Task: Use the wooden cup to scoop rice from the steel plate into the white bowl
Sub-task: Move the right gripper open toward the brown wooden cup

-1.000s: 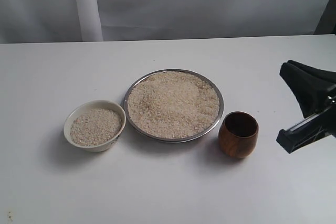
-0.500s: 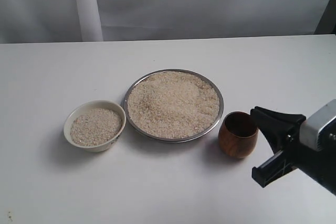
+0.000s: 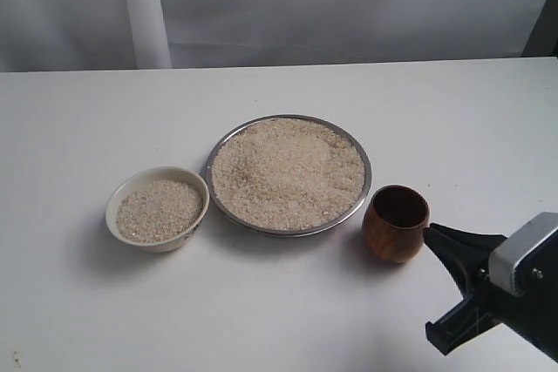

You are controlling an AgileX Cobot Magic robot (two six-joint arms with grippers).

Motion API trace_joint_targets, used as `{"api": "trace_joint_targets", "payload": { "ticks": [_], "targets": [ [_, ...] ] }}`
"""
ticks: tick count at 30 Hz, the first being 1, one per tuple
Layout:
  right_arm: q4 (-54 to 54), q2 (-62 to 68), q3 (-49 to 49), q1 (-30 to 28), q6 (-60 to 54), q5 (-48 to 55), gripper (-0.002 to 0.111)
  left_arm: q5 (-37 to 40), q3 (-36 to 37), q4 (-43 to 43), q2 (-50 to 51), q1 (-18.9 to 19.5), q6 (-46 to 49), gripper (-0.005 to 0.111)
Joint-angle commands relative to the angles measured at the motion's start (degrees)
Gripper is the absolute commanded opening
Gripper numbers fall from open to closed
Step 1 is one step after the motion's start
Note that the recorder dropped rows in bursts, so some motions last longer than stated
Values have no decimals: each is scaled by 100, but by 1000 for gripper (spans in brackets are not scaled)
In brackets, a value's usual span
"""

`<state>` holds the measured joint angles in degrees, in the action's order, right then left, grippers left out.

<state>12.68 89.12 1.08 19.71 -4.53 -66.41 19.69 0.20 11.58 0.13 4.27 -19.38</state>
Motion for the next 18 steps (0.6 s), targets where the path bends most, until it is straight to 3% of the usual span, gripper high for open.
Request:
{"api": "trace_joint_targets", "payload": {
  "ticks": [1, 16, 18],
  "targets": [
    [-277, 14, -108, -21, -443, 107, 0, -36, -20, -33, -13, -27, -8, 0],
    [-370, 61, -108, -21, -397, 807, 0, -36, -20, -33, -13, -27, -8, 0],
    [-415, 61, -108, -21, -397, 817, 6, -36, -20, -33, -13, -27, -8, 0]
  ]
}}
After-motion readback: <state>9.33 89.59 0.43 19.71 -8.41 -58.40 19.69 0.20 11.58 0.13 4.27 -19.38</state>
